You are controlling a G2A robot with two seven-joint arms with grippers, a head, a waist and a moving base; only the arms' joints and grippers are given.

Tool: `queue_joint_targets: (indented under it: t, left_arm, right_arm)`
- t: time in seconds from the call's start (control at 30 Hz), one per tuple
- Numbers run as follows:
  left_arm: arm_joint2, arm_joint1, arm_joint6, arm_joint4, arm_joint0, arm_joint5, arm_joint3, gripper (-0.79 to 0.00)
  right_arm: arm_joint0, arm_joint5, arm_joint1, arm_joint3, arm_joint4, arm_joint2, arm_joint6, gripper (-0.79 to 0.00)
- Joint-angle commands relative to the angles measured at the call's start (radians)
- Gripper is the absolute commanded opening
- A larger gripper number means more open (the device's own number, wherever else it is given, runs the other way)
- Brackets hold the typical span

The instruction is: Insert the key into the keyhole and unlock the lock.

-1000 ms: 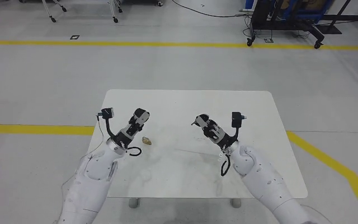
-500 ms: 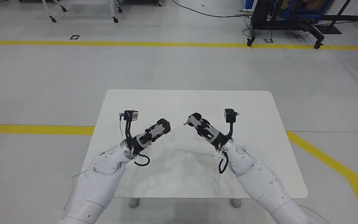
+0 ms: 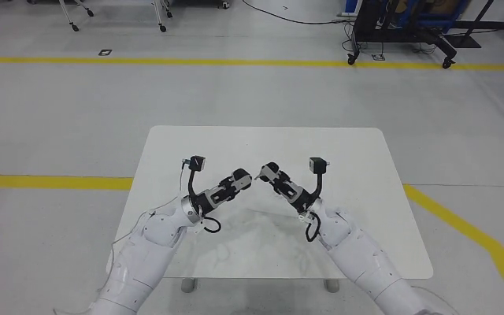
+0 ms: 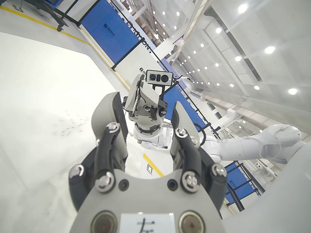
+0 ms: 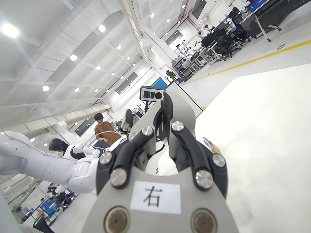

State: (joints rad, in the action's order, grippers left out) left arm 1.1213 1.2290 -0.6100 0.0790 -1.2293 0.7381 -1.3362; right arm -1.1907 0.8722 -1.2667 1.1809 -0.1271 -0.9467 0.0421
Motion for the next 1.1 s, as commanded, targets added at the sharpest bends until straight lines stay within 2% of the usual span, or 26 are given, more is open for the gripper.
queue_joint_targets:
  t: [0.0,0.07,0.3,0.4,0.63,0.77,1.03,1.07]
  left_arm:
    - [-0.006,0.0,0.001,-0.02,0.006,-0.006,0.005,-0.446]
    - [-0.009,0.001,0.009,-0.037,0.009,-0.01,0.008,-0.437]
    - [-0.015,0.001,0.025,-0.049,0.011,-0.024,0.012,-0.499]
    - [-0.022,0.001,0.032,-0.062,0.011,-0.035,0.01,-0.597]
    - [-0.022,0.0,0.05,-0.076,0.008,-0.057,0.007,-0.668]
    - [-0.022,0.0,0.056,-0.086,0.007,-0.066,0.003,-0.785]
    - [-0.027,-0.001,0.063,-0.106,0.008,-0.073,0.0,-0.785]
    - [-0.026,-0.002,0.065,-0.107,0.008,-0.074,0.0,-0.785]
  right_arm:
    - [0.004,0.002,-0.004,-0.008,0.016,0.005,0.001,-0.785]
    - [0.007,0.005,-0.009,-0.016,0.033,0.01,0.003,-0.785]
    - [0.015,0.016,-0.021,-0.04,0.071,0.023,0.03,-0.785]
    - [0.017,0.016,-0.025,-0.046,0.074,0.024,0.036,-0.785]
    - [0.014,0.02,-0.032,-0.052,0.066,0.019,0.04,-0.785]
    - [0.009,0.022,-0.034,-0.052,0.054,0.011,0.036,-0.785]
    - [0.001,0.023,-0.038,-0.05,0.047,0.0,0.044,-0.785]
    - [0.0,0.025,-0.038,-0.05,0.049,-0.001,0.045,-0.471]
